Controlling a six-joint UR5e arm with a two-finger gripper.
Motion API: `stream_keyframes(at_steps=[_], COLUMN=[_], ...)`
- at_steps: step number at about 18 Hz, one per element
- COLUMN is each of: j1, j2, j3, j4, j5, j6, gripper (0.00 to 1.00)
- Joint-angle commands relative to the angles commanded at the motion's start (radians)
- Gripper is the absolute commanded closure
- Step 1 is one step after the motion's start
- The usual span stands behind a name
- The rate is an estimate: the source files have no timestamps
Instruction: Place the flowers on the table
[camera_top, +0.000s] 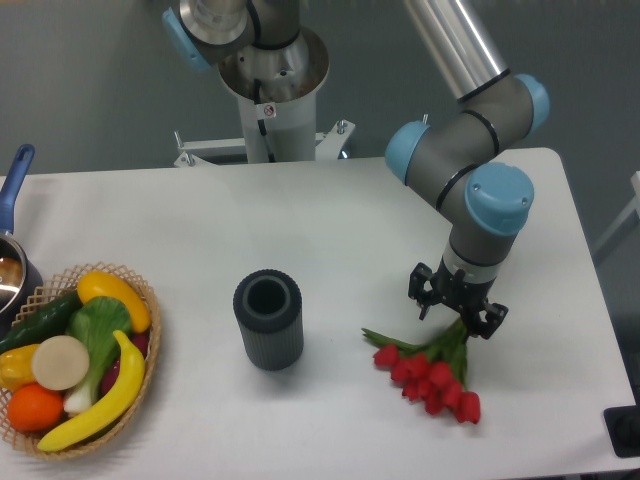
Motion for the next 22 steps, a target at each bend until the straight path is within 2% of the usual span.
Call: stream_keyframes(at_steps=[2,8,11,18,22], j1=[0.040,0.106,0.143,0.258,0.292], j2=[0.052,0.106,0.132,0.221,0.244], j3=[0.003,0.077,0.078,0.041,0.035], j4=[0.005,0.006,0.000,-0.077,-0.124], j5=[-0.005,0.000,0.005,0.003,-0.003], j6=[-0.003,0.032,0.170,0.417,0.477], gripper=[0.00,0.00,0.00,0.00,0.00])
